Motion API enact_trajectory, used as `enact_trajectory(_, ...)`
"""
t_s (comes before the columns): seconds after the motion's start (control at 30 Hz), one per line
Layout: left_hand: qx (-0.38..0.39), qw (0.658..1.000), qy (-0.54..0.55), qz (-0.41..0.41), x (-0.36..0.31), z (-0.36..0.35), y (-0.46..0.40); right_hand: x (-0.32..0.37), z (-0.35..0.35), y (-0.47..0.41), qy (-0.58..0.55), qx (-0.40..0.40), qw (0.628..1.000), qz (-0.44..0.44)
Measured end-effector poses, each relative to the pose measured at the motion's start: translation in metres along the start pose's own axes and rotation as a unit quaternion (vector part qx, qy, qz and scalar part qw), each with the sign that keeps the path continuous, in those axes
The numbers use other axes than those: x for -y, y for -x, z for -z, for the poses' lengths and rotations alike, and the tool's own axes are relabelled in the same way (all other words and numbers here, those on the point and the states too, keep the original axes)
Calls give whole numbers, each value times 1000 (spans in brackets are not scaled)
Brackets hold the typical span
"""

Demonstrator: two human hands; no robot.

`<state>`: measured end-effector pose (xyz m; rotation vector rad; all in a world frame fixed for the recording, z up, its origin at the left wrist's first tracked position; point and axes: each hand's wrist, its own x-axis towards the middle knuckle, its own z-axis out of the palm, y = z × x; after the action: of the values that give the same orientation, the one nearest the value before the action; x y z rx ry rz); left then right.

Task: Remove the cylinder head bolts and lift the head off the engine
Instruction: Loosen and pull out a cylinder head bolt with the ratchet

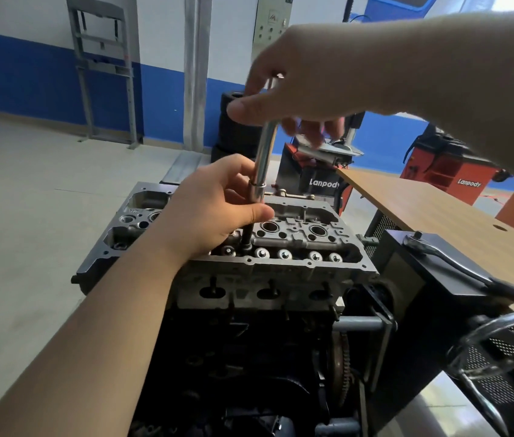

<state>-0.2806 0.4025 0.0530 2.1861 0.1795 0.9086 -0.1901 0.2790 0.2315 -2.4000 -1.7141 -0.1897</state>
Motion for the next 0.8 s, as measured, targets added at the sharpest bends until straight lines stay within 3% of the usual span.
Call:
enact_trajectory(0.07, -32, 998, -56, 9, -1, -4, -2, 0, -4, -3, 83, -32, 996, 6)
enact_trajectory(0.1, -27, 998, -59, 7, -1, -6, -2, 1, -3, -4, 73, -35, 997, 14)
enact_trajectory(0.27, 78, 988, 136, -9, 3, 1, 1, 0, 6, 5, -53, 1, 998, 23)
enact_trajectory(0.33, 31, 997, 67, -24, 3, -1, 0, 2, 4, 6, -87, -9, 996, -1)
enact_trajectory(0.4, -41, 997, -48, -36, 2, -7, -1, -1, -2, 2, 14, -33, 999, -16)
enact_trajectory(0.5, -45, 997, -41, -48, 0, -15, -1, 1, -4, 5, 78, -55, 995, 10)
enact_trajectory(0.57, -23, 998, 50, -34, 1, -13, -2, -2, -6, 6, -5, -41, 999, 1)
enact_trajectory(0.6, -27, 996, 86, -26, 2, -12, -2, -5, -7, 7, -103, -41, 994, -12)
enact_trajectory(0.7, -75, 988, 135, -7, 0, -10, 1, -10, -17, 9, -433, -67, 898, -51)
enact_trajectory(0.8, -136, 969, 206, 0, -10, -5, 5, -26, -42, 13, -518, -96, 841, -127)
